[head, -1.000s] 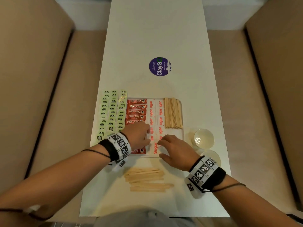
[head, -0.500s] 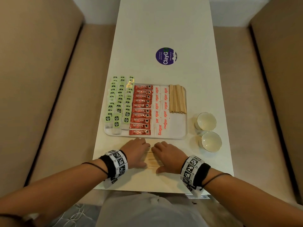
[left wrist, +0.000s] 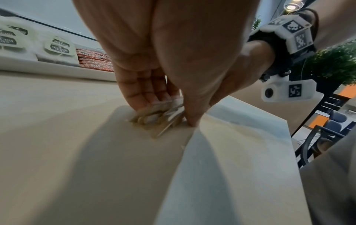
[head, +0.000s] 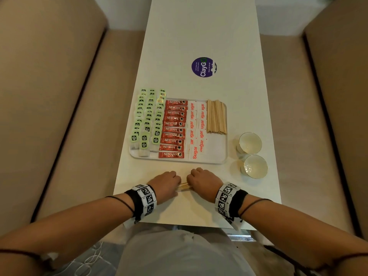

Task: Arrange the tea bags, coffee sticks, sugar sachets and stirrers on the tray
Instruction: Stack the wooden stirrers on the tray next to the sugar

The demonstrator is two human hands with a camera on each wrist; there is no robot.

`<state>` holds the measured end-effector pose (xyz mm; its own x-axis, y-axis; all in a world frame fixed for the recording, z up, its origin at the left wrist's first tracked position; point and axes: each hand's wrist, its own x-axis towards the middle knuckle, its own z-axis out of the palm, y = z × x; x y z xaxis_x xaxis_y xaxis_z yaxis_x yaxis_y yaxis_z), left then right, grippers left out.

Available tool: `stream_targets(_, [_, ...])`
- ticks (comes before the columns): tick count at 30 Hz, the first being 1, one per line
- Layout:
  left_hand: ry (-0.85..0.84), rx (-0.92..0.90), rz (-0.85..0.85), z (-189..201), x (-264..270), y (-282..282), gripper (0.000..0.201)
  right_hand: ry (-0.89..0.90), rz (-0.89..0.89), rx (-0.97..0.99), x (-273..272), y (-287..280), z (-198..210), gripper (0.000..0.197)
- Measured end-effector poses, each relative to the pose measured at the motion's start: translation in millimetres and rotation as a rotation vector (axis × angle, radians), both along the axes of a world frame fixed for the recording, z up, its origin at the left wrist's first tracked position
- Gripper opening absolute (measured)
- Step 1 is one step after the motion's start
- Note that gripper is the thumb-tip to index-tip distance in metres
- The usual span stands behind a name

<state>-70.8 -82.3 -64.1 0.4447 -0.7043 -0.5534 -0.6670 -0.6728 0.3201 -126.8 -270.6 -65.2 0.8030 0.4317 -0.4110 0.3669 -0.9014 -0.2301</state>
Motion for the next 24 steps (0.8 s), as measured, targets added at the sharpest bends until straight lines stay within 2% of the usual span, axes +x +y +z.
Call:
stream_targets(3, [-0.005,0.006,0.025,-2.9,0.4,-1.4,0.028,0.005,0.051,-0.020,1.9,0.5,-1.6,0.013])
stream_targets(6, [0.007,0.023,0.014,-4.7,1.2,-4.4,0.024,0.041,0.073,-0.052,2.8,4.6,-1.3,0.022])
stream_targets(13, [-0.046,0.085,-0.057,-7.9,-2.0,-9.7,0.021,0.058,0.051,-0.128,2.3,15.1,-0.5,0.027])
stream_targets(19, [-0.035,0.124,-0.014,-6.0,3.2,-13.6,0.021,0.002,0.029,-0.113,1.0,9.5,-0.2,0.025])
stream_targets(24, [-0.050,0.123,-0.045,-1.8,10.3,-14.7,0.020,-0.001,0.042,-0.089,-0.3,2.0,-1.2,0.025])
